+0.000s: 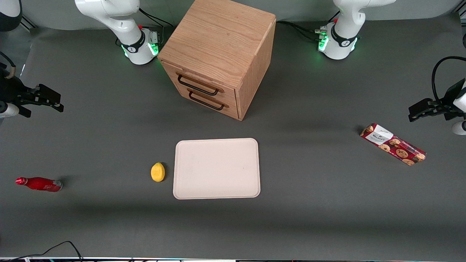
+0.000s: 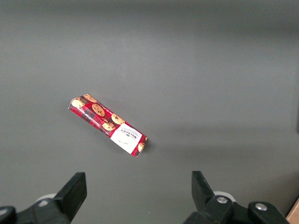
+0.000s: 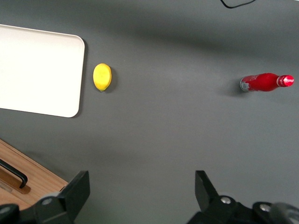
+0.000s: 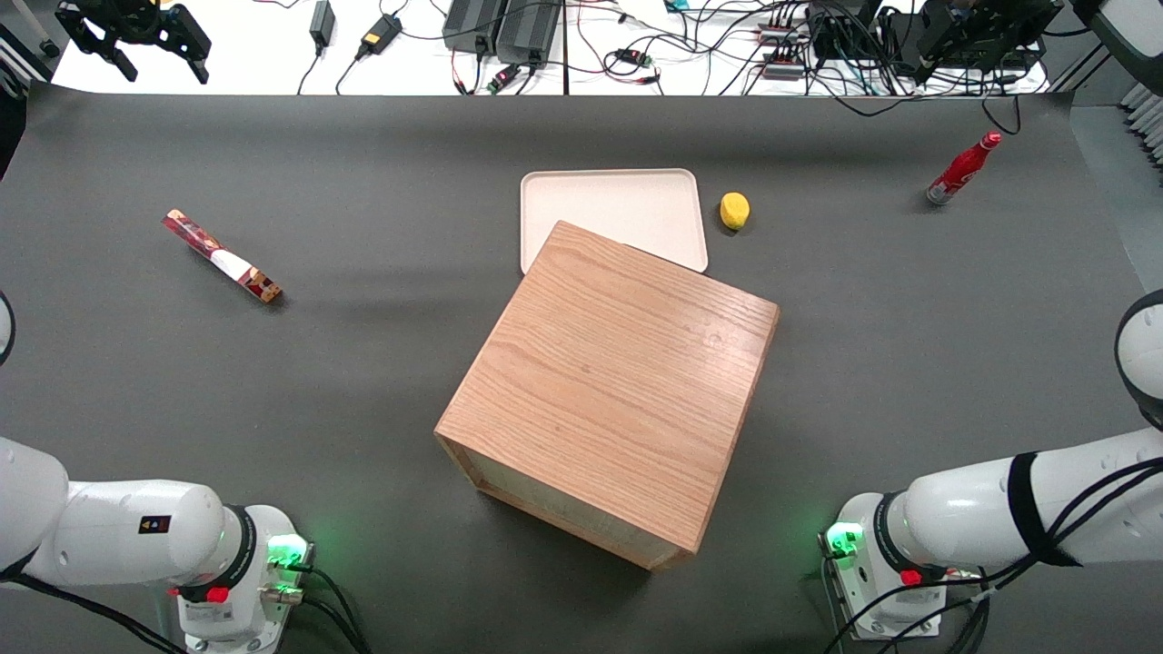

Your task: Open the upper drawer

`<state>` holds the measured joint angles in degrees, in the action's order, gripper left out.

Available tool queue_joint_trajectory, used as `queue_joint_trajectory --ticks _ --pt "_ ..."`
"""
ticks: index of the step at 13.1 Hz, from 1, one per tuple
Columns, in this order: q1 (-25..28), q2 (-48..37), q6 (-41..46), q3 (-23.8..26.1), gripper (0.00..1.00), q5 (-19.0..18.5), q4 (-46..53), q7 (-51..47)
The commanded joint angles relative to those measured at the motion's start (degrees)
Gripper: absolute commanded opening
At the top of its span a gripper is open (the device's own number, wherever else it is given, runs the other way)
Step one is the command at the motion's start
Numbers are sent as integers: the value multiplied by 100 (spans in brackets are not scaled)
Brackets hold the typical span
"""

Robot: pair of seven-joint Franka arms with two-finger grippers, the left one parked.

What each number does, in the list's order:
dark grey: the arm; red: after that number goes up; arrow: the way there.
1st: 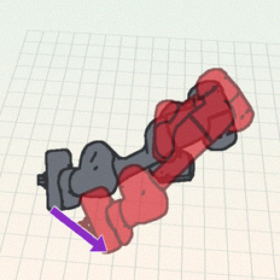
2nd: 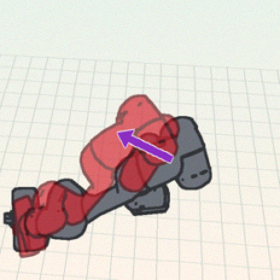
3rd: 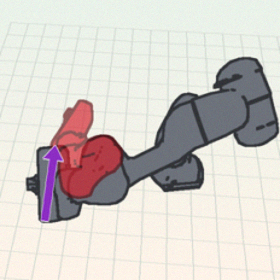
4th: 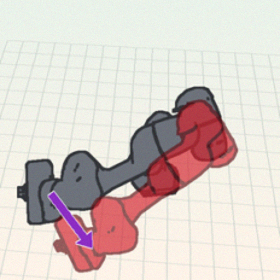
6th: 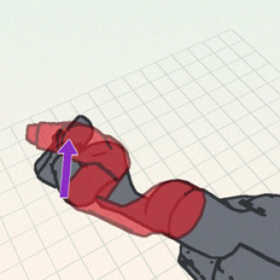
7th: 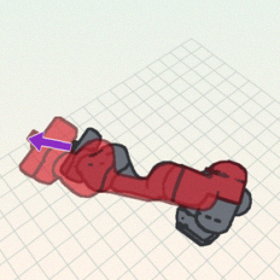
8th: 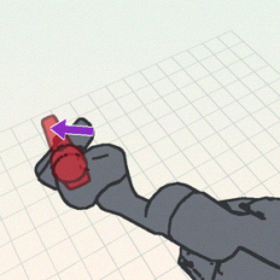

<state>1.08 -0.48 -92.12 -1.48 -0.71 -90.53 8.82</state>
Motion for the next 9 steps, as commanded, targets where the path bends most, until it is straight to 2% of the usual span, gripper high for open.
queue_joint_trajectory --ticks 1,9 --pt "111 -23 115 -80 100 -131 89 -117" --pt "103 83 151 -28 100 -87 27 -83"
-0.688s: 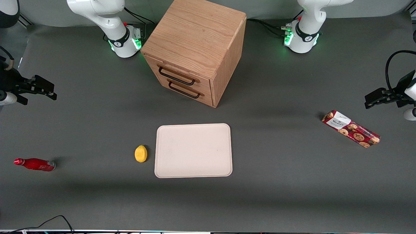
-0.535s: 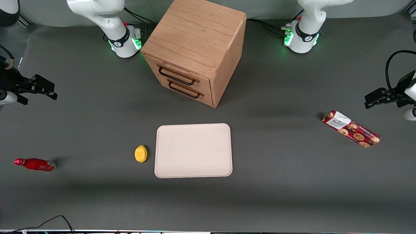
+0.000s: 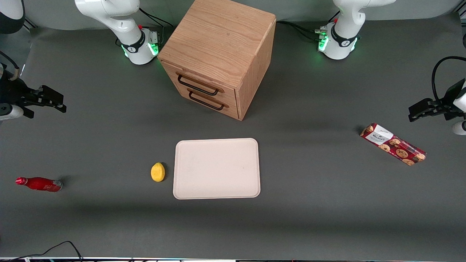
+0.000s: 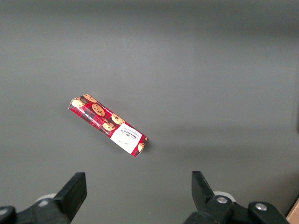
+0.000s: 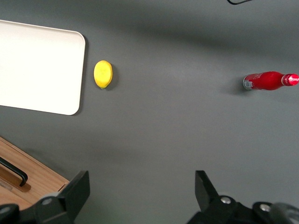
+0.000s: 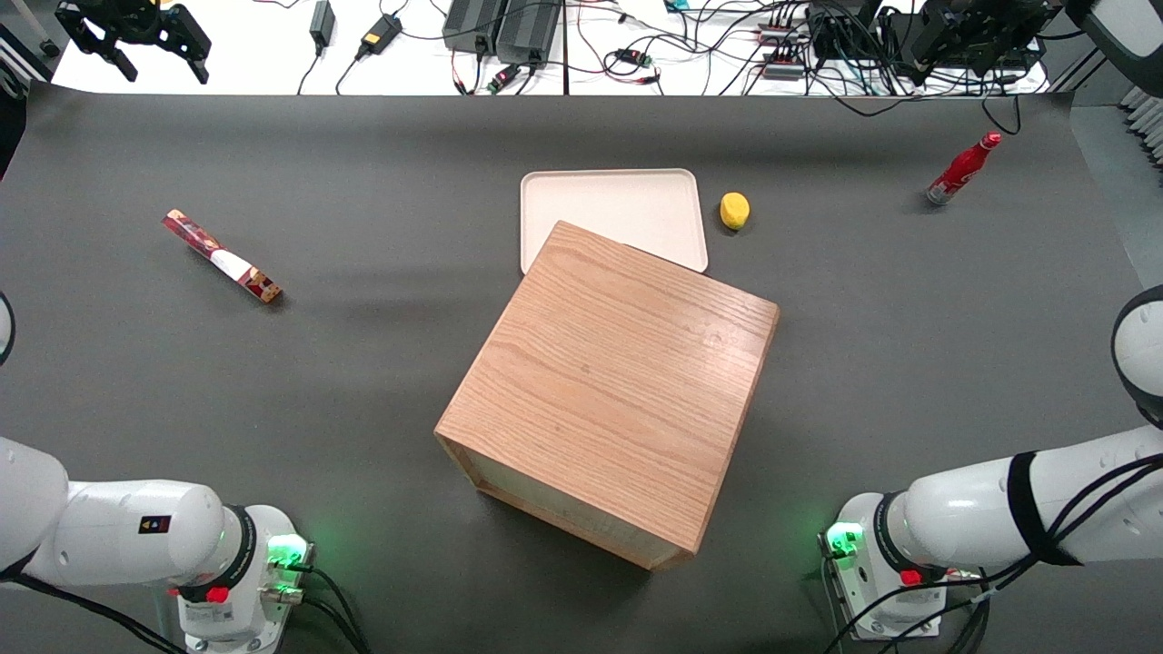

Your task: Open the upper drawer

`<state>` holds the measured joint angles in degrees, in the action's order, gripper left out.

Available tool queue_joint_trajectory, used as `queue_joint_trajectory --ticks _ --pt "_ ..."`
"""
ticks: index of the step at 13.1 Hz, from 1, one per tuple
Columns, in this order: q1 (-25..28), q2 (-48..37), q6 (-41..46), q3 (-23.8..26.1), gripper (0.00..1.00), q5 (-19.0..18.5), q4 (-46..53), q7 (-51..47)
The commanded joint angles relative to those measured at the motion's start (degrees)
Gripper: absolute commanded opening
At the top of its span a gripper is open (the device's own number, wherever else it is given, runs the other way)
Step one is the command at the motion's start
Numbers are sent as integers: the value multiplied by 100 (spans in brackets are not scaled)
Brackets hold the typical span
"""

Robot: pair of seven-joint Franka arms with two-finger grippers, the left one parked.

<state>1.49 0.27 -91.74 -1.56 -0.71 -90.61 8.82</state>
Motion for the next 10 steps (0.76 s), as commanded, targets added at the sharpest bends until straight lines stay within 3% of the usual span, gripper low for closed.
queue_joint_trajectory --ticks 1,7,10 --pt "80 -10 138 -20 100 -87 34 -74" --pt "89 -45 384 -11 100 -78 69 -73" --pt "431 -54 411 128 100 78 78 -117"
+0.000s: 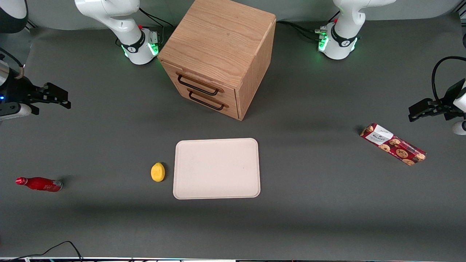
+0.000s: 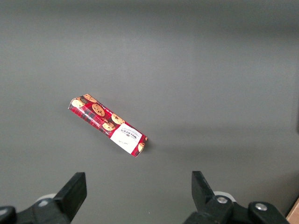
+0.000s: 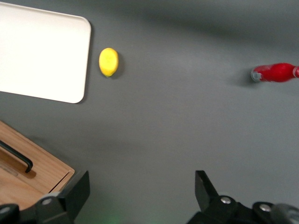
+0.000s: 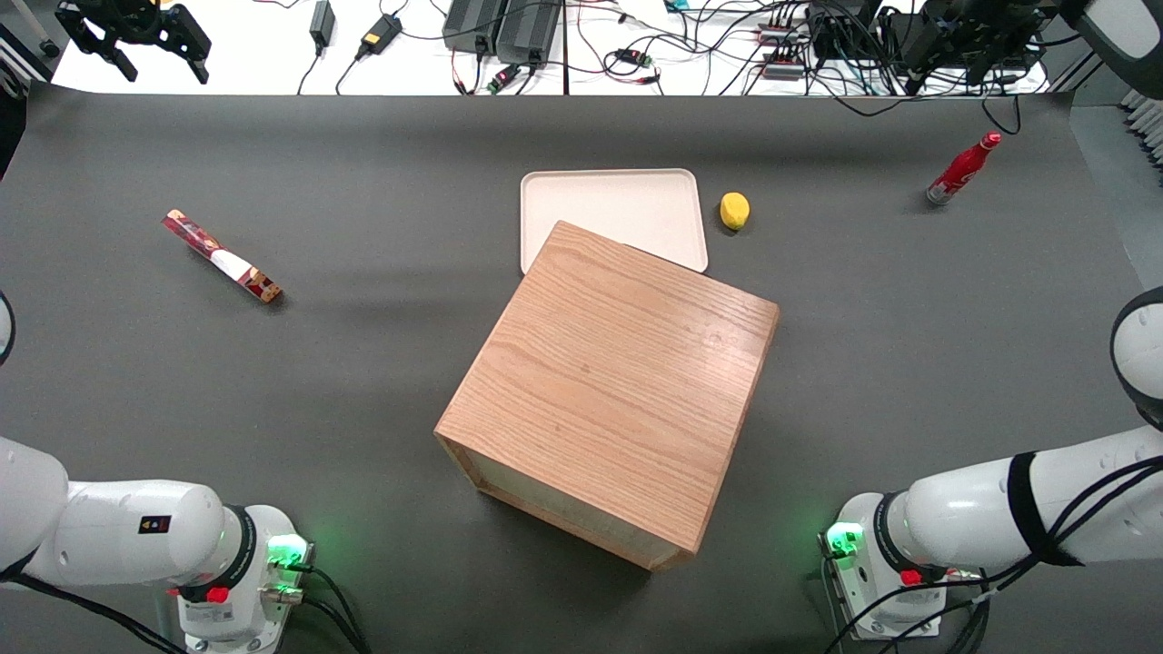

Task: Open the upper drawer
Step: 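Move the right gripper toward the upper drawer's black handle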

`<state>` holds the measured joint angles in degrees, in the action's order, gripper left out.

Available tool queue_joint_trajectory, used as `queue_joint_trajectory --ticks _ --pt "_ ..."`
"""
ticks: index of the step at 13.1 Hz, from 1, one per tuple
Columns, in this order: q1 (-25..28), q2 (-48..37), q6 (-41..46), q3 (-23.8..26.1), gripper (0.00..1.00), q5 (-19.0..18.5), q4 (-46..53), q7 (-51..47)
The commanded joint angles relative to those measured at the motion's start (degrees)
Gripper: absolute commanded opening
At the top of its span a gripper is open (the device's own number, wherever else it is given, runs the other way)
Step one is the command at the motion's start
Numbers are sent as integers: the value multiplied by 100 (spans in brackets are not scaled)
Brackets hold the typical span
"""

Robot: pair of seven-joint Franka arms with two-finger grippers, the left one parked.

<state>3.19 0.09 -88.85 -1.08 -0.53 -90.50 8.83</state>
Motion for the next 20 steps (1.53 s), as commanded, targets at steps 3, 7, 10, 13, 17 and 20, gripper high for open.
queue_joint_trajectory --ticks 3,7,10,13,17,20 --pt "1013 -10 166 178 100 360 6 -180" --pt "1789 61 166 169 100 544 6 -198" --pt "1834 218 166 222 100 808 -38 -102" --pt "1808 333 157 695 100 808 -82 -57" --pt "1834 587 122 934 100 1228 -117 276" --pt "1843 869 -123 934 100 1388 -170 1102"
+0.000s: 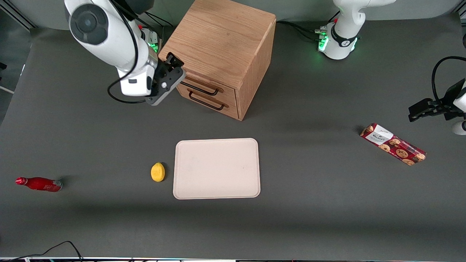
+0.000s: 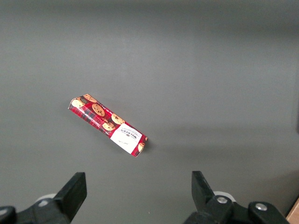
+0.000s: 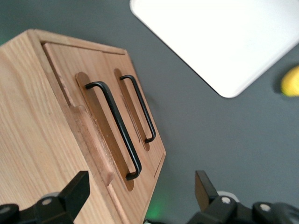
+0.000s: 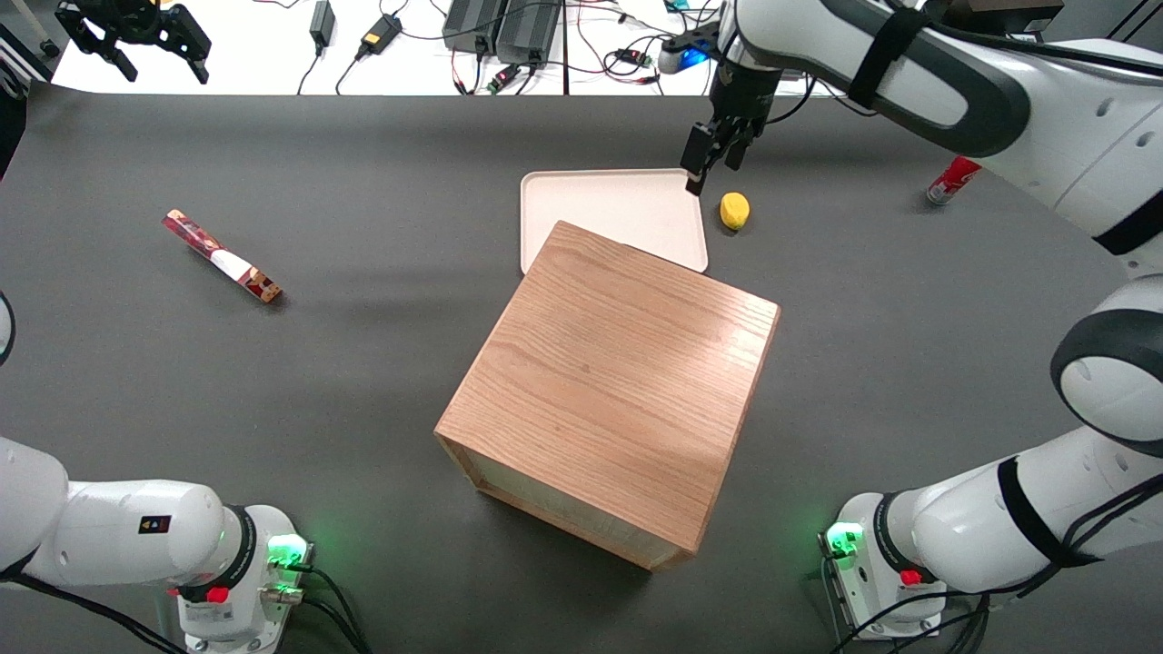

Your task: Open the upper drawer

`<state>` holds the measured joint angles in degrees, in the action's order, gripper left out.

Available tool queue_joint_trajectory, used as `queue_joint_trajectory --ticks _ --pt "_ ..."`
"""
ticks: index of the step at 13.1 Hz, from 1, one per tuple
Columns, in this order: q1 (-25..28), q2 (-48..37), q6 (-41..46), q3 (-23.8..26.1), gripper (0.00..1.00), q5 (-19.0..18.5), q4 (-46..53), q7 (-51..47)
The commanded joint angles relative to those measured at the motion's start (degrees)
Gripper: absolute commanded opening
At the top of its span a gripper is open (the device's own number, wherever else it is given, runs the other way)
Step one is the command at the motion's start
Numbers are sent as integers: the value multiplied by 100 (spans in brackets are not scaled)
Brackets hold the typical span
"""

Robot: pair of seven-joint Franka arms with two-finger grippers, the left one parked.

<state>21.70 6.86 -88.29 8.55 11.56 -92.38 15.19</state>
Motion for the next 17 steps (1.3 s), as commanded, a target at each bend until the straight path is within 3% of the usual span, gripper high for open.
queue_joint_trajectory --ticks 1,7,17 --pt "-8 297 -206 -29 100 171 18 468" --pt "150 816 -452 -12 100 188 27 459" --pt "151 914 -636 191 100 171 -491 476"
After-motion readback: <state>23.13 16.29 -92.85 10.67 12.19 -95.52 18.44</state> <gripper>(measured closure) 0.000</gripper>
